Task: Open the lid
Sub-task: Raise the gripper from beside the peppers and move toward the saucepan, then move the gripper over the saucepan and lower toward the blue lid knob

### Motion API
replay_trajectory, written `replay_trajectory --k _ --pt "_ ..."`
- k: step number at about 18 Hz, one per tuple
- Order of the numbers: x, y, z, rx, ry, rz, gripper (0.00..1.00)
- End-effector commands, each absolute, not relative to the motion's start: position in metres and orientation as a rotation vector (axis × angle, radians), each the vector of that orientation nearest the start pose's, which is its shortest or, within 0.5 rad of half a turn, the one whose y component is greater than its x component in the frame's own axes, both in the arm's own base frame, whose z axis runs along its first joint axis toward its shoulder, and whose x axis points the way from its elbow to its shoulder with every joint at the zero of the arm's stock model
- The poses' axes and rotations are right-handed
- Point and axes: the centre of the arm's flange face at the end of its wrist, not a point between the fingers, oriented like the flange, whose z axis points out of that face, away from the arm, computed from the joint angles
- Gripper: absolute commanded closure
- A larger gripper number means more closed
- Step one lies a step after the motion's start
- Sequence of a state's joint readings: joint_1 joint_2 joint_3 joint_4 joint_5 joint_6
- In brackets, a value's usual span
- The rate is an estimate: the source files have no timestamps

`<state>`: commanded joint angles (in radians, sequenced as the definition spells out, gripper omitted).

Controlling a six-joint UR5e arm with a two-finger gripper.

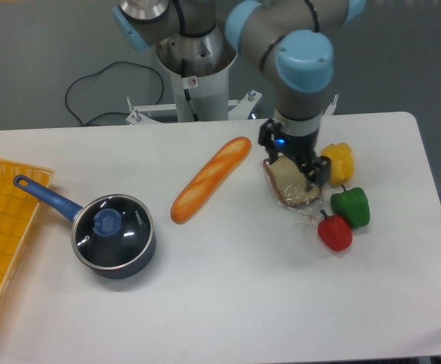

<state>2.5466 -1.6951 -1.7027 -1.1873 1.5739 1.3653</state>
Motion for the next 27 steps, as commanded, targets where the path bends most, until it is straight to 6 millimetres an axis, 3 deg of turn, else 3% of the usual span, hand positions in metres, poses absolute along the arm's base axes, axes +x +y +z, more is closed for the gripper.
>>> replay_trajectory --k 4,7,9,16,19,23,27 --pt "-0.331 0.459 0.401 -2.992 0.736 0.193 0.00" --pt "-0.306 0.478 0.397 -2.978 0.784 0.173 0.00" --pt "-0.301 0.488 0.384 -2.989 0.807 0.146 0.00" --pt "-0.279 0.500 0.384 -3.037 0.775 0.051 0.00" --pt "-0.262 0.513 0.363 -3.069 0.829 -0.056 0.00" --pt "-0.247 0.542 0.375 -3.037 0.855 -0.026 0.00" --pt "-0.233 0.549 0.369 -3.030 0.896 -0.042 0.00"
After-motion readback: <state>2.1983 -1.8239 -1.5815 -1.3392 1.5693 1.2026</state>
